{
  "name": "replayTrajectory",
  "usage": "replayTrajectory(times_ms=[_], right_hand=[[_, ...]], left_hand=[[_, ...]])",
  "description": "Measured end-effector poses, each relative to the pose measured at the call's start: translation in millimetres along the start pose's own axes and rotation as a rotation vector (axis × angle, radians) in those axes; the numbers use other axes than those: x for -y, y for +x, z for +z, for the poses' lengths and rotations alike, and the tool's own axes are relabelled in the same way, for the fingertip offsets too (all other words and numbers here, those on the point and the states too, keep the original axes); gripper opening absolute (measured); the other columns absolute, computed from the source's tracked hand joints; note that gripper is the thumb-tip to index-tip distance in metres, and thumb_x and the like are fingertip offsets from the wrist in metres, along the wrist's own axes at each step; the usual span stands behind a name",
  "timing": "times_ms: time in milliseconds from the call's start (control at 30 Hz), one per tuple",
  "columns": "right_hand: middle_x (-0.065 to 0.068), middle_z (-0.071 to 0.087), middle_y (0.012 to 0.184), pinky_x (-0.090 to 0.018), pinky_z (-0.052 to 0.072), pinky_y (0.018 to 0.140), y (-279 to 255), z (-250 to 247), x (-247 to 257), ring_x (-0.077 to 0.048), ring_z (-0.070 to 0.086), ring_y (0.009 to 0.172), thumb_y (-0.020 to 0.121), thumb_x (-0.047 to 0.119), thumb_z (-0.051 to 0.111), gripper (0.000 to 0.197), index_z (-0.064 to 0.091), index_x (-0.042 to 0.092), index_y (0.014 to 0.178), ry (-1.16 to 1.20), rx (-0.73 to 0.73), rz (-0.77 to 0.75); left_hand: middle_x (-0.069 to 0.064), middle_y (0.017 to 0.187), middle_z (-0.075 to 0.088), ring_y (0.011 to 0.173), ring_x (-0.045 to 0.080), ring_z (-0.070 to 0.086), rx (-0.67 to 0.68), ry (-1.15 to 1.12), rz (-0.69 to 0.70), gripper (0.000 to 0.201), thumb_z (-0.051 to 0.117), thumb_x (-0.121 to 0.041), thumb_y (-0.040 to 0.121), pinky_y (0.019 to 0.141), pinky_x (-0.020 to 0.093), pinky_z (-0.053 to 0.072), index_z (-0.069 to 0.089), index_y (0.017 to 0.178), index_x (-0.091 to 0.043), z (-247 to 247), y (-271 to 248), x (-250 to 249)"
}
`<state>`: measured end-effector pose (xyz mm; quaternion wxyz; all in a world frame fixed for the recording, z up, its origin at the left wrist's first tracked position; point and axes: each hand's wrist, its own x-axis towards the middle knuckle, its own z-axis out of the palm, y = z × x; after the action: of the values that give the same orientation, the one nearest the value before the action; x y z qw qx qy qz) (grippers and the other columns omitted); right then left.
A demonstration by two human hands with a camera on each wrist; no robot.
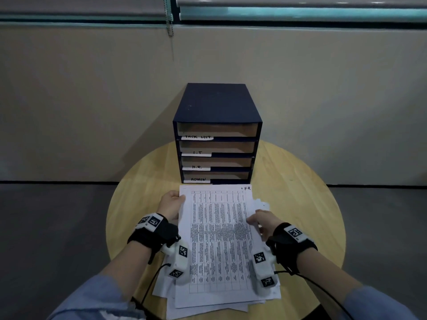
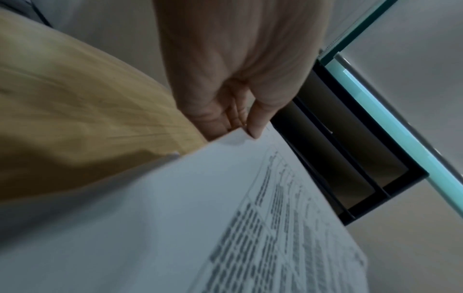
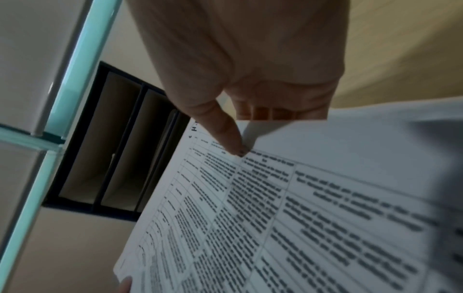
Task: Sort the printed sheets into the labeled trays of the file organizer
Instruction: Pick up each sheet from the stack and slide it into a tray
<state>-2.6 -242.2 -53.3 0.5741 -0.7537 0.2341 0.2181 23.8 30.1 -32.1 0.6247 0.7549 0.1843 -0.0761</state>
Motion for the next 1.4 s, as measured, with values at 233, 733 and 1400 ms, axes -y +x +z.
replayTrajectory(times_ms=[233, 733, 1400], right_hand=[[-0.007, 0.049, 0.105, -0.027, 0.051, 0.082, 10.8, -10.9, 62.1, -0.017, 0.051, 0.091, 0.092, 0.005, 0.052, 0.043, 0.049, -0.005, 0.133, -0.175, -0.05, -0.088], [-0.001, 0.056, 0.082, -0.024, 0.038, 0.049, 29.1, -40.1, 77.6, -0.014, 0.051, 0.061, 0.088, 0.021, 0.065, 0.027, 0.063, 0.006, 0.111, -0.226, 0.187, -0.018], [-0.019, 0.063, 0.081, -0.035, 0.047, 0.061, 52.8, -0.6, 82.3, -0.028, 0.058, 0.069, 0.096, 0.009, 0.05, 0.018, 0.062, -0.001, 0.104, 0.174, 0.03, -0.053]], left_hand=[[0.011, 0.124, 0.064, 0.113, 0.027, 0.061, 0.382, -0.149, -0.148, 0.035, 0.051, -0.021, 0.096, 0.084, 0.035, 0.049, 0.053, 0.127, -0.005, -7.5, -34.6, -3.4], [-0.005, 0.104, 0.064, 0.074, 0.013, 0.072, 0.284, -0.133, -0.022, 0.037, 0.044, -0.001, 0.096, 0.06, 0.032, 0.06, 0.042, 0.124, -0.025, 15.6, 19.9, -18.6], [0.009, 0.105, 0.067, 0.083, 0.02, 0.065, 0.008, 0.139, 0.128, 0.018, 0.054, -0.005, 0.091, 0.065, 0.028, 0.053, 0.062, 0.106, -0.011, 26.1, 59.5, -30.2]])
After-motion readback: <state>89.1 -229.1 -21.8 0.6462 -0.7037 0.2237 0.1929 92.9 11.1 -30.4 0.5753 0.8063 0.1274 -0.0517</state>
